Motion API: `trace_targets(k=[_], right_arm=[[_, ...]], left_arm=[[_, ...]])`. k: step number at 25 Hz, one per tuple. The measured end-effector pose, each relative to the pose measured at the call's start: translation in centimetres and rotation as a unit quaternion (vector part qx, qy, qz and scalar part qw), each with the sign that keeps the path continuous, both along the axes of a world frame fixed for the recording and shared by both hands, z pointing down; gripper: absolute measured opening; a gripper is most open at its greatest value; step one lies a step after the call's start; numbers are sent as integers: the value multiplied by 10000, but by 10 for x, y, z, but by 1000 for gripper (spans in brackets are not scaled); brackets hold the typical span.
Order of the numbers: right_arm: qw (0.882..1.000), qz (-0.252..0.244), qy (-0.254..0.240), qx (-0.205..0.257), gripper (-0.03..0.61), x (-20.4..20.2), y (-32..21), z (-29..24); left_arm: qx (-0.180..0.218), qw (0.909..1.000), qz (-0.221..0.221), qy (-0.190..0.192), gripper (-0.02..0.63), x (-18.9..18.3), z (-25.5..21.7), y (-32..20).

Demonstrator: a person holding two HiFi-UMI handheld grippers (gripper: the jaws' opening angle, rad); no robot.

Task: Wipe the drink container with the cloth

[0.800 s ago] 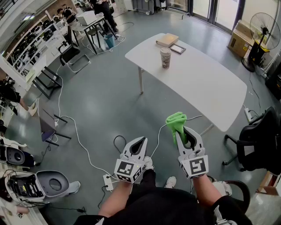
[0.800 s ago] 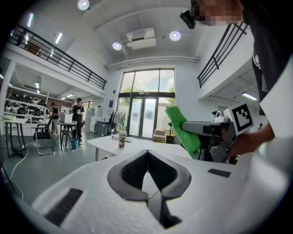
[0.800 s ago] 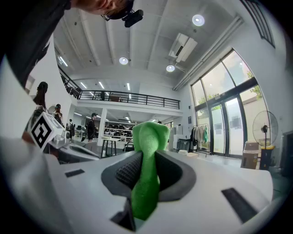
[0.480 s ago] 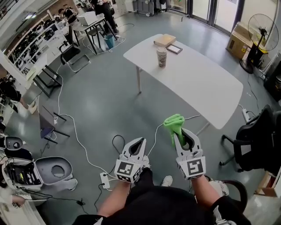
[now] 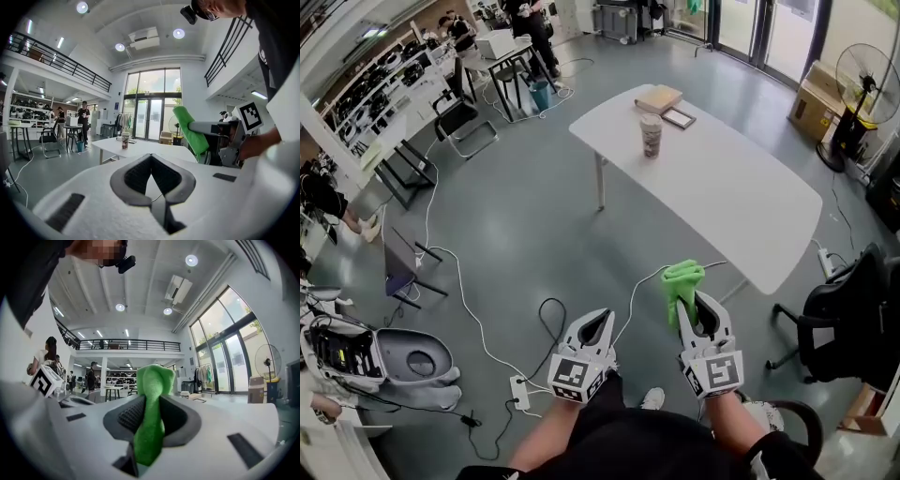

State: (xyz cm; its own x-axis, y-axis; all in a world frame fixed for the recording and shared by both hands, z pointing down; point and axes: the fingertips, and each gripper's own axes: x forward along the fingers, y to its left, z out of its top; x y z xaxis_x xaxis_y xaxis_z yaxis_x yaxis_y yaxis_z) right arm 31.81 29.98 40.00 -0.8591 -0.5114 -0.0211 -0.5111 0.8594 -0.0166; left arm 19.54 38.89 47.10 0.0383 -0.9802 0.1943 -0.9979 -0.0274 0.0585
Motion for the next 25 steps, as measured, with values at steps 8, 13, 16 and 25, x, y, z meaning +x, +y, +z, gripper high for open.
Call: trace_targets(k=[8,13,16,25], right_arm=[[9995,-248,-170,-102,98,-49,-18,-18],[9991,-339,99,242,98,-90,-23,-24],[9993,-275,126,225,98,-116,-30,-27],[9999,-32,127,40,100,-170,-43,-18]], left_arm=[[115,9999,88,-81,9,-43,-11,-28],[211,9995,220,-19,9,-76,-16,-49],[245,9994,232,-58,9,-105,-20,-58],[269,9987,415,-130,9,-171,-20,-70]])
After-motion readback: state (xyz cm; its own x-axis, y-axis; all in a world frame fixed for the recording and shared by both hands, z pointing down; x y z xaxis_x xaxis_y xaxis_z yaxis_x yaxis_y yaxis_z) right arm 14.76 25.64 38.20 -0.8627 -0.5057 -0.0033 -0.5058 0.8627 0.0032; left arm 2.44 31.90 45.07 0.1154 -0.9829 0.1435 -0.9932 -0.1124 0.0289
